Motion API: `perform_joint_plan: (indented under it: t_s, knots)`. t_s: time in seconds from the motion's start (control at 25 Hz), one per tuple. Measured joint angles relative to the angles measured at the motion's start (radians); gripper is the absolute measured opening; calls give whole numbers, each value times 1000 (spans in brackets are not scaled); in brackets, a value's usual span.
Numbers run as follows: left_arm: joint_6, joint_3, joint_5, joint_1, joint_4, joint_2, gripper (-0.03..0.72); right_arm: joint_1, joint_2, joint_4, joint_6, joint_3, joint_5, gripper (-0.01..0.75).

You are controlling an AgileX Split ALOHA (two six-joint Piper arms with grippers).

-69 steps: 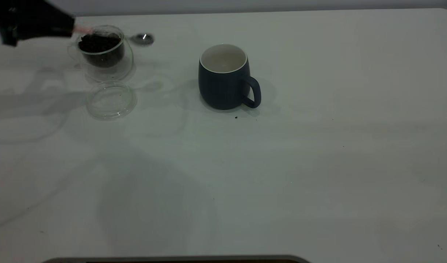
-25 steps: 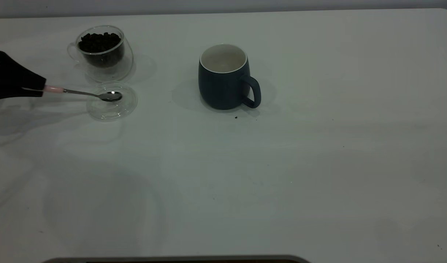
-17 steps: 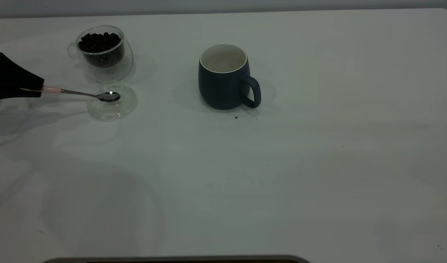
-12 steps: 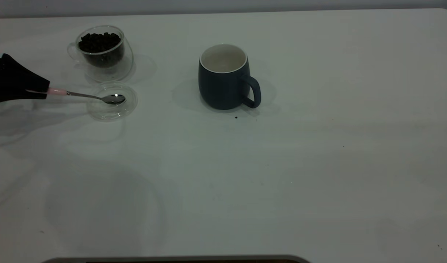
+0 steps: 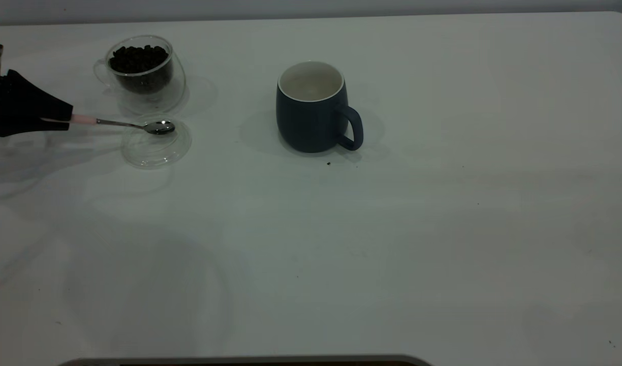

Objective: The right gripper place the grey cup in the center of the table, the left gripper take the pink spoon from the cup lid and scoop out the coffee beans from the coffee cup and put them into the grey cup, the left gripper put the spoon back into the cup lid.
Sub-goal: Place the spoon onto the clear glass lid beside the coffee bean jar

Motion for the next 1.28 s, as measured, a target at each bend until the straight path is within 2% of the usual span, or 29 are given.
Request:
perform_joint_plan:
  t_s: [0.32, 0.8, 1.28]
  knots:
    - [0, 0, -48, -50, -6, 2, 124, 0, 0, 0, 0, 0, 0, 591]
    - [0, 0, -70, -52, -12, 5, 148, 0, 0, 0, 0, 0, 0, 591]
    - [20, 0, -133, -52, 8, 5, 452, 0, 0, 0, 0, 0, 0, 591]
